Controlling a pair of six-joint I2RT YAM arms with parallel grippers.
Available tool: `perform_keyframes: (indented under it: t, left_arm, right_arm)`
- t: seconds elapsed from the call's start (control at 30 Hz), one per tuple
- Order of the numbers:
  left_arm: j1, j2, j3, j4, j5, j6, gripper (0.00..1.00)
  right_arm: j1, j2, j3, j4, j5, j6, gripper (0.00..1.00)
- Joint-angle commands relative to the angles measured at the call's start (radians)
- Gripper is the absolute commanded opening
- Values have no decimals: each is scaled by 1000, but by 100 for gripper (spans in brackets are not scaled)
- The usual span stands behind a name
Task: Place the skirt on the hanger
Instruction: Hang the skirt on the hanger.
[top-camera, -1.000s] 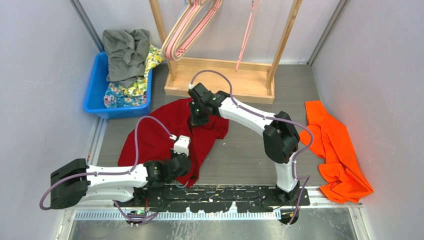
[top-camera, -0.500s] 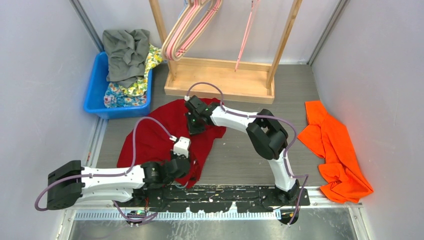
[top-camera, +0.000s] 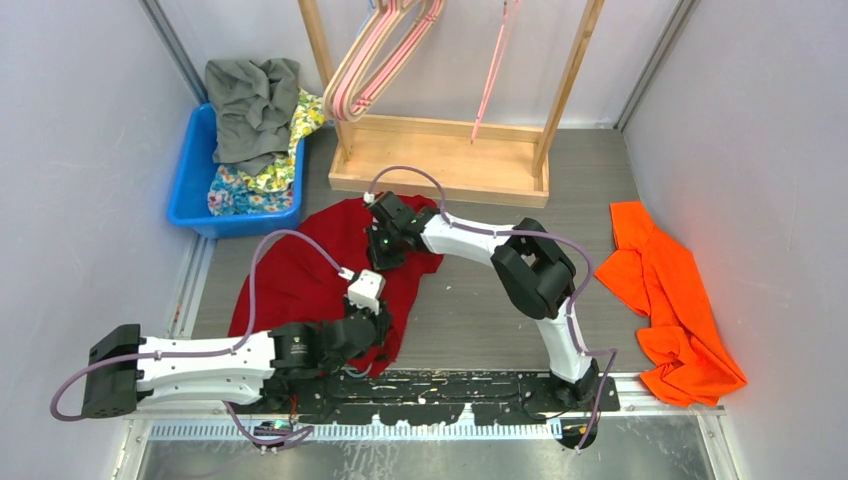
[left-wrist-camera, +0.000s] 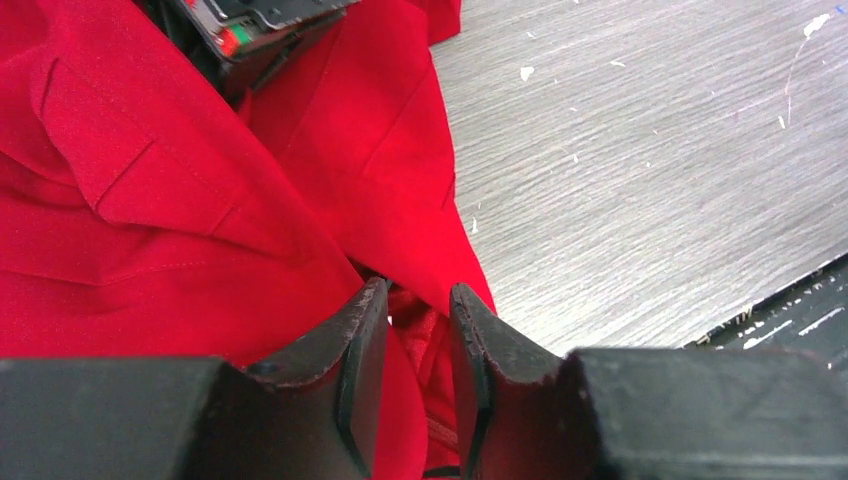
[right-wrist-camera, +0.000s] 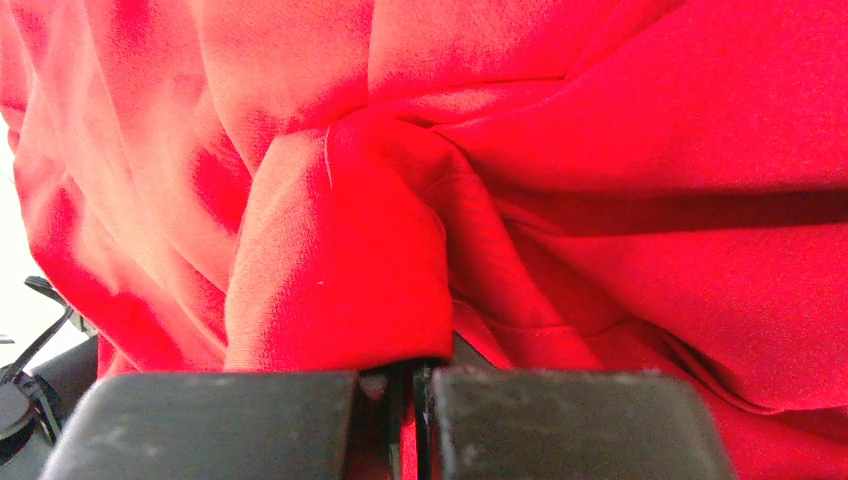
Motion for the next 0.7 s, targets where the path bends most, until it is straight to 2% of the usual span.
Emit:
perform_keyframes:
  t: [0.0,0.23,0.33,0.5,0.67]
  left_arm:
    - [-2,12,-42,139,-104,58,32]
    - [5,150,-111,322,-222,57,34]
    - [7,167,-171,465,-217,64,35]
    - [6,230,-151,467,-220,67,34]
    - [6,317,-162,568,-147,61,29]
  right_arm:
    - [10,-32,-30,46,-69,4,1]
    - [11,-104,-143,68,-86,35,1]
    - [11,-118,-182,75,-104,41,1]
    - [13,-155,-284,108,-190,67,1]
    - [14,-296,-483,138,-154,78,1]
